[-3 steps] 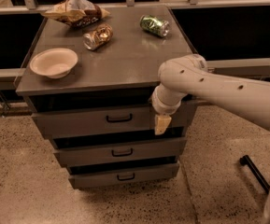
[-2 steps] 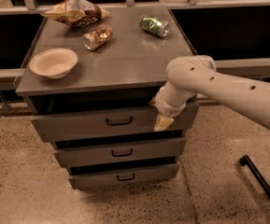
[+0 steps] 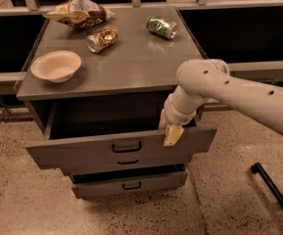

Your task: Open top drawer

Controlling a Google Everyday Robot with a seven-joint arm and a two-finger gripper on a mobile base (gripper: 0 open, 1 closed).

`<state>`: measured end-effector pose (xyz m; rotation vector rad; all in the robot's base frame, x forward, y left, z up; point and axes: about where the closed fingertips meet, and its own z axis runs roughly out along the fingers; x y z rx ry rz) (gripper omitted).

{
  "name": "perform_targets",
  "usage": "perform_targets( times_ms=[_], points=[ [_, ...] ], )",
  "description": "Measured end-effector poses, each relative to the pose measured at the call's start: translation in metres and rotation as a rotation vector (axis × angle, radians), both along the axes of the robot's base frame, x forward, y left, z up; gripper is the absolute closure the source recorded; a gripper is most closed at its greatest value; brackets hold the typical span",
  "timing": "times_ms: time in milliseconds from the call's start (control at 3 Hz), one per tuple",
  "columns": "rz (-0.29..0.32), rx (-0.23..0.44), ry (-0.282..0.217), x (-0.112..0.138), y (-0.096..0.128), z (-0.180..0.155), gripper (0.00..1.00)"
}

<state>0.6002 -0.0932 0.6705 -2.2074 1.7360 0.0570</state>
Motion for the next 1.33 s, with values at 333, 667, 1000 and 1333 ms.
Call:
perform_targets(
  times_ms=[333, 667, 1000, 1333],
  points=[
    [0.000, 0.000, 0.000, -0.0004, -0.0001, -0.0001, 0.34],
    [0.000, 0.000, 0.000, -0.0004, -0.0001, -0.0001, 0.11],
    [0.001, 0.005, 0.011, -0.0005, 0.0002, -0.0022, 0.00],
    [0.006, 0.023, 0.047, -0.0008, 0.0010, -0.0094, 0.00]
  ],
)
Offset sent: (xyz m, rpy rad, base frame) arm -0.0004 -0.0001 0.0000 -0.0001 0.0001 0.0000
